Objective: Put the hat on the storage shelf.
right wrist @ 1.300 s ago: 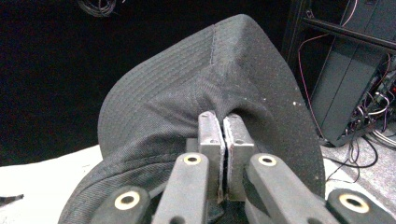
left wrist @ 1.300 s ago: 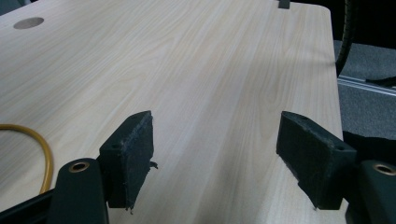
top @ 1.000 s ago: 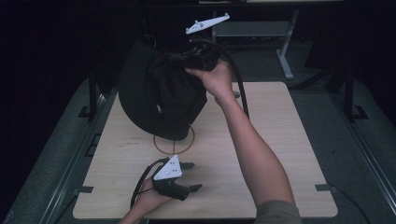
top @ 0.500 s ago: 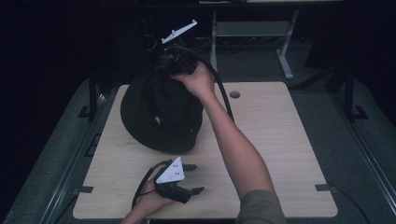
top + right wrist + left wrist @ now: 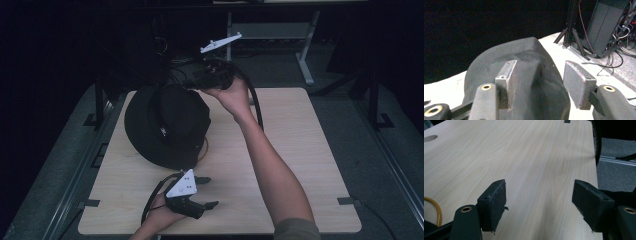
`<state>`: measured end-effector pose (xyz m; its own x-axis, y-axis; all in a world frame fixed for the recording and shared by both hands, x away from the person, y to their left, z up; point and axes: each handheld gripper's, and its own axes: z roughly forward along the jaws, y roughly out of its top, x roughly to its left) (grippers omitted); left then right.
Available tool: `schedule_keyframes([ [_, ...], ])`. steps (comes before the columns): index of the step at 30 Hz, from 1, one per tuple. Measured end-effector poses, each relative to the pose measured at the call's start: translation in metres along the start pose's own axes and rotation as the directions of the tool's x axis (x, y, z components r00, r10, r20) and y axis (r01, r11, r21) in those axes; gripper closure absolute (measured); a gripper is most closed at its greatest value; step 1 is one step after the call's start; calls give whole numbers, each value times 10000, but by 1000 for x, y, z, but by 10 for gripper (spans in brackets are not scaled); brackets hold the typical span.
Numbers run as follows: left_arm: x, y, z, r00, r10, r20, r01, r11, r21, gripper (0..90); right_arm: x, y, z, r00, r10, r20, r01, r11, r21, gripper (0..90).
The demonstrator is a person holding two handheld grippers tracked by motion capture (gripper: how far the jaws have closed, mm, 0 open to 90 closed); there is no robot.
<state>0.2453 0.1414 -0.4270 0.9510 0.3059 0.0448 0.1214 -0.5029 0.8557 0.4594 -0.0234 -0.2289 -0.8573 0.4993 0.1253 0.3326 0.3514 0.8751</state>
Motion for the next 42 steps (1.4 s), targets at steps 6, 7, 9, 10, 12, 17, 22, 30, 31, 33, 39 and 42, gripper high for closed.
schedule_keyframes([
  [6,3,-1,-2,9999,-133,-37,133,9999,-24,269,-4,-15,-19,9997,234,-4,-234,9997,-92,393],
  [7,3,-1,-1,9999,-160,-34,160,9999,-19,269,-5,-17,-21,9997,245,7,-245,9997,-75,390],
  [9,3,-2,-1,9996,-267,-23,267,9996,20,269,-6,-21,-26,9996,283,16,-283,9995,-165,373],
  [10,3,-2,-1,9995,-310,-19,310,9995,16,269,-6,-23,-28,9995,331,-4,-331,9992,-201,370],
  [12,5,-2,-1,9997,-256,-5,256,9996,107,268,-7,-27,-33,9995,328,12,-328,9992,-250,359],
  [17,5,-3,-1,9990,-452,-31,452,9990,6,268,-9,-36,-44,9990,443,109,-440,9987,-252,327],
  [22,7,-3,-2,9991,-406,-96,405,9992,-20,265,-11,-48,-55,9980,583,225,-578,9980,-245,296],
  [30,8,-4,-1,9990,-425,-116,425,9991,45,258,-8,-64,-72,9971,744,151,-740,9970,-230,253],
  [31,8,-4,-1,9990,-436,-113,437,9990,62,258,-8,-65,-73,9973,709,170,-705,9973,-226,252],
  [33,9,-4,0,9990,-436,-97,437,9990,88,258,-7,-68,-76,9971,748,139,-746,9971,-153,245],
  [39,8,-4,0,9989,-459,-82,460,9989,119,253,-7,-80,-84,9966,776,288,-774,9970,-102,238],
  [42,9,-4,0,9991,-420,-107,421,9990,139,248,-7,-84,-87,9958,862,301,-860,9963,-59,232],
])
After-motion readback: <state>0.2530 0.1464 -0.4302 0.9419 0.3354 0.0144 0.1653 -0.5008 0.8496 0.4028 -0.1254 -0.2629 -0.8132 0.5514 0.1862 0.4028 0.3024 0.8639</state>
